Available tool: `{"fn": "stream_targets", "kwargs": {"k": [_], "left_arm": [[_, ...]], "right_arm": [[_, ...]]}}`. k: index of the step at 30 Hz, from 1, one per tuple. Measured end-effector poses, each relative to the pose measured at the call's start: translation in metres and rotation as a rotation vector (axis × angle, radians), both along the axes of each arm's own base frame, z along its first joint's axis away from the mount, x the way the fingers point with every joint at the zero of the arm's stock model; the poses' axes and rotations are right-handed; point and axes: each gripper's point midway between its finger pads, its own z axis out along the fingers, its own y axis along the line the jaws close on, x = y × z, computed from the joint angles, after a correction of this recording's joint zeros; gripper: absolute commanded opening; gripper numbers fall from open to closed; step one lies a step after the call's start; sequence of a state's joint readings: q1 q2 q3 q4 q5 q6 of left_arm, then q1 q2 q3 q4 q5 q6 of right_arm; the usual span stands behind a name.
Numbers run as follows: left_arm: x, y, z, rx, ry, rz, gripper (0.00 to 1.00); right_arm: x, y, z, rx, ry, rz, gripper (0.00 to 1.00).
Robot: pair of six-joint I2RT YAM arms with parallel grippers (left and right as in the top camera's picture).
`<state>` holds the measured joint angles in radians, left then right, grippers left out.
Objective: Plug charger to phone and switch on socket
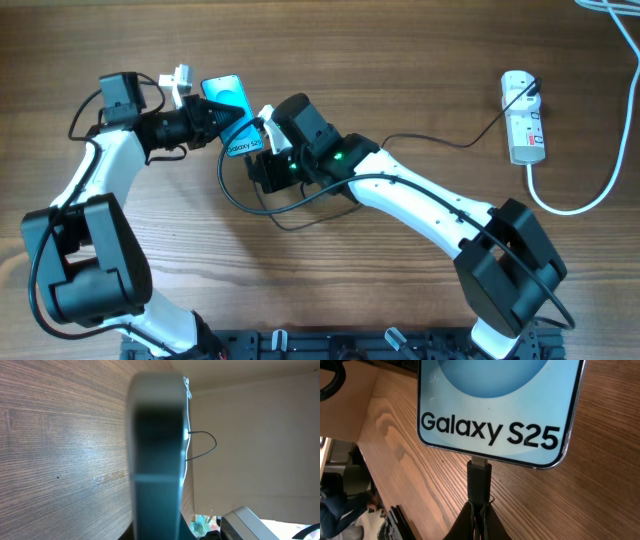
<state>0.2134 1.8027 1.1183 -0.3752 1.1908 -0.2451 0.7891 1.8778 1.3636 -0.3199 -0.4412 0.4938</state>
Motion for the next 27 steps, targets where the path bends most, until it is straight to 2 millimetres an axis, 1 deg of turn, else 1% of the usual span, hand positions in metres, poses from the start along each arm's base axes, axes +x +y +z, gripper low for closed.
{"fn": "stream_targets", "kwargs": {"k": [6, 13, 16, 18, 19, 20, 22, 23, 25, 26, 27], "left_arm": [[0.005, 0.006, 0.008, -0.005, -0.03, 0.007, 0.04], [0.005, 0.006, 0.008, -0.006, -0.032, 0.009, 0.04], [0.006, 0.007, 0.009, -0.005, -0.036, 0.009, 0.04], [0.007, 0.007, 0.012, -0.008, -0.04, 0.008, 0.04], [0.007, 0.006, 0.011, -0.008, -0.039, 0.006, 0.04], [0.002, 0.003, 0.008, -0.016, -0.018, -0.002, 0.04], [-0.006, -0.011, 0.001, -0.023, 0.015, -0.035, 0.04], [-0.008, -0.015, 0.0, -0.025, 0.016, -0.046, 0.04], [-0.009, -0.021, 0.001, -0.029, 0.015, -0.061, 0.04], [-0.009, -0.02, 0.001, -0.029, 0.015, -0.061, 0.04], [-0.009, -0.02, 0.001, -0.029, 0.015, -0.06, 0.04]], "right_arm": [[0.006, 0.006, 0.006, 0.037, -0.034, -0.003, 0.04], [0.006, 0.006, 0.008, 0.046, -0.043, -0.004, 0.04], [0.011, 0.001, 0.02, 0.064, -0.06, -0.017, 0.04], [0.012, 0.0, 0.023, 0.07, -0.066, -0.02, 0.04], [0.019, 0.001, 0.028, 0.085, -0.098, -0.034, 0.04], [0.03, 0.002, 0.039, 0.113, -0.141, -0.053, 0.04], [0.049, -0.005, 0.066, 0.154, -0.21, -0.1, 0.04], [0.053, -0.009, 0.074, 0.163, -0.229, -0.116, 0.04], [0.057, -0.012, 0.083, 0.172, -0.248, -0.129, 0.04], [0.057, -0.012, 0.084, 0.172, -0.251, -0.13, 0.08], [0.057, -0.012, 0.083, 0.169, -0.252, -0.129, 0.19]]}}
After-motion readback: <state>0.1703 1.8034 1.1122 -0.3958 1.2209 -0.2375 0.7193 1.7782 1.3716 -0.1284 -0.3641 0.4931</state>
